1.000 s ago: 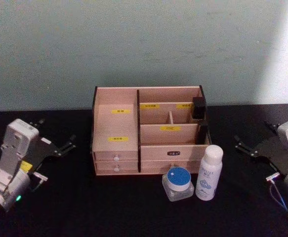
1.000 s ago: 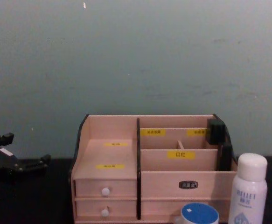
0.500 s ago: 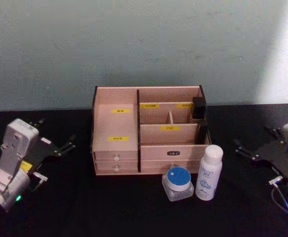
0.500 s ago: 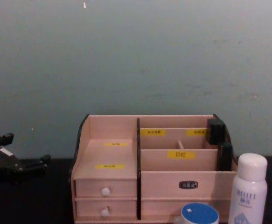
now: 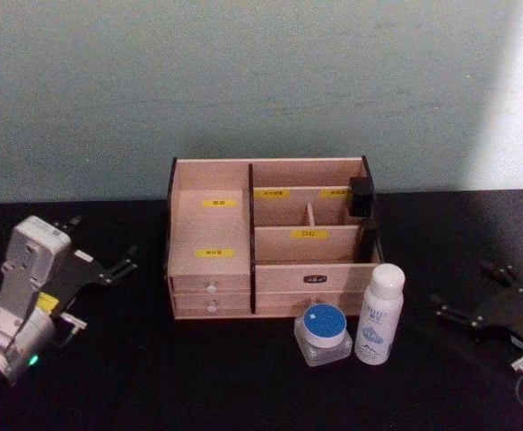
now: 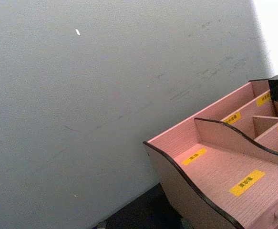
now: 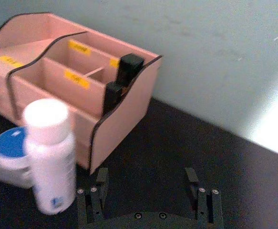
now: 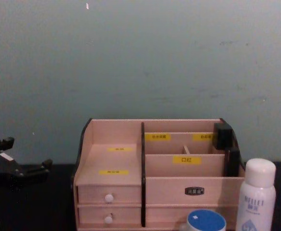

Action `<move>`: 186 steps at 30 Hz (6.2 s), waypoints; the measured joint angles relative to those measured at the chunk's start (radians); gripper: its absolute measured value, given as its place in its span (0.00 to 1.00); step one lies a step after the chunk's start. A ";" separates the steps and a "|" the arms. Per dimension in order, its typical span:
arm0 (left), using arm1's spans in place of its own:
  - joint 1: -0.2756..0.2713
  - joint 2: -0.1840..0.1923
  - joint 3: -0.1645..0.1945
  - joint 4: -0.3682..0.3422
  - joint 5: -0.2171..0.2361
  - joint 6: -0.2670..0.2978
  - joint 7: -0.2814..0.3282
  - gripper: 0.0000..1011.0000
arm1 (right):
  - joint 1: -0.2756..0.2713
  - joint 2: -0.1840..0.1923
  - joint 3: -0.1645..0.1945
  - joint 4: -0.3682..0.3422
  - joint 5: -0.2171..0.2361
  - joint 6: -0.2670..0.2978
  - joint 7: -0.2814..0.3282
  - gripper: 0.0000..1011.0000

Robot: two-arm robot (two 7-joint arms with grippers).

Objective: Pick up the facial cleanser and watermelon frost from the table and place them into the tiered storage box.

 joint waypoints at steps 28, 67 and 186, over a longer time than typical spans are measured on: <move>0.000 0.000 0.000 0.000 0.000 0.000 0.000 0.99 | 0.014 -0.003 -0.016 -0.077 0.059 0.199 0.236 0.99; 0.000 0.000 0.000 0.000 0.000 0.000 0.000 0.99 | 0.156 -0.084 -0.095 0.040 -0.035 0.231 0.305 0.99; 0.000 0.000 0.000 0.000 0.000 0.000 0.000 0.99 | 0.590 -0.279 -0.222 0.261 0.034 0.305 0.324 0.59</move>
